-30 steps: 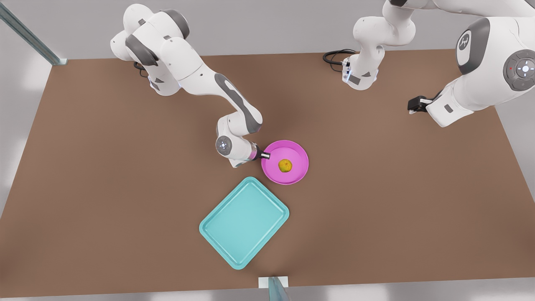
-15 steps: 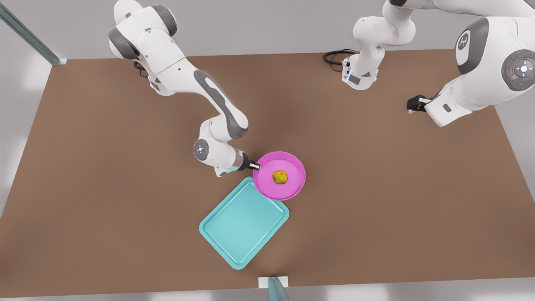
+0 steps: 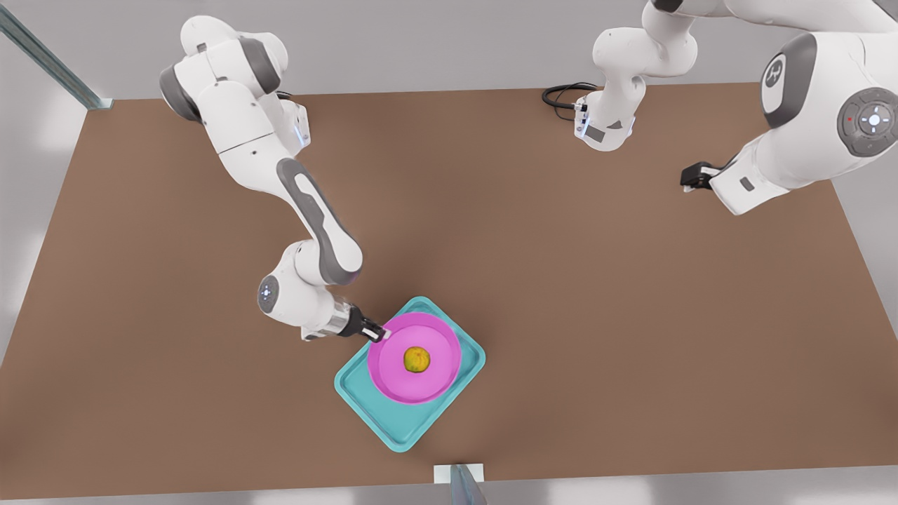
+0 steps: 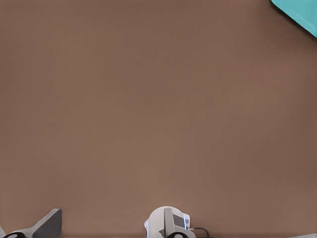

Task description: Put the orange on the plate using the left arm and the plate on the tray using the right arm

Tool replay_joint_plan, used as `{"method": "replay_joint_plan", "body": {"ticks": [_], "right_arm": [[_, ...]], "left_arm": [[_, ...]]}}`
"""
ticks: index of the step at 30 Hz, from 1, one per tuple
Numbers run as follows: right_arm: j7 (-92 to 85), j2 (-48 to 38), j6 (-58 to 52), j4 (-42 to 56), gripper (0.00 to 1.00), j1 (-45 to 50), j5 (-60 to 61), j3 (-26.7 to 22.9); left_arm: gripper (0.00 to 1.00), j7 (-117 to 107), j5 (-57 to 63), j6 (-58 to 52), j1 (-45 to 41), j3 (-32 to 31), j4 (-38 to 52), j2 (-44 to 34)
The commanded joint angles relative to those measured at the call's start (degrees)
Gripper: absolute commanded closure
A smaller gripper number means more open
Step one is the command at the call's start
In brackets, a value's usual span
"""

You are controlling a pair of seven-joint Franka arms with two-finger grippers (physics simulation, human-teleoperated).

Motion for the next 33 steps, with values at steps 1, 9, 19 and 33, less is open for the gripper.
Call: {"method": "replay_joint_plan", "body": {"ticks": [1,9,19,33], "right_arm": [[-1.1,0.8,-0.1,0.8,0.79,-0.8,-0.6,0.0],[-0.9,5.6,0.4,3.9,0.79,-0.3,-0.8,0.1],[-1.5,-9.1,-22.2,0.9,0.00,-6.3,-5.8,-4.8],[-37.5,-39.5,-60.0,5.8,0.00,-20.7,-52.4,-1.3]], "left_arm": [[0.00,-0.3,-0.1,0.2,0.1,0.0,0.0,0.0],[0.00,-0.1,-0.1,-0.3,0.1,0.1,0.0,0.4],[0.00,0.3,-0.1,-0.4,0.0,0.2,0.1,-0.1],[0.00,0.1,0.0,-0.3,0.0,0.3,0.0,0.4]]}}
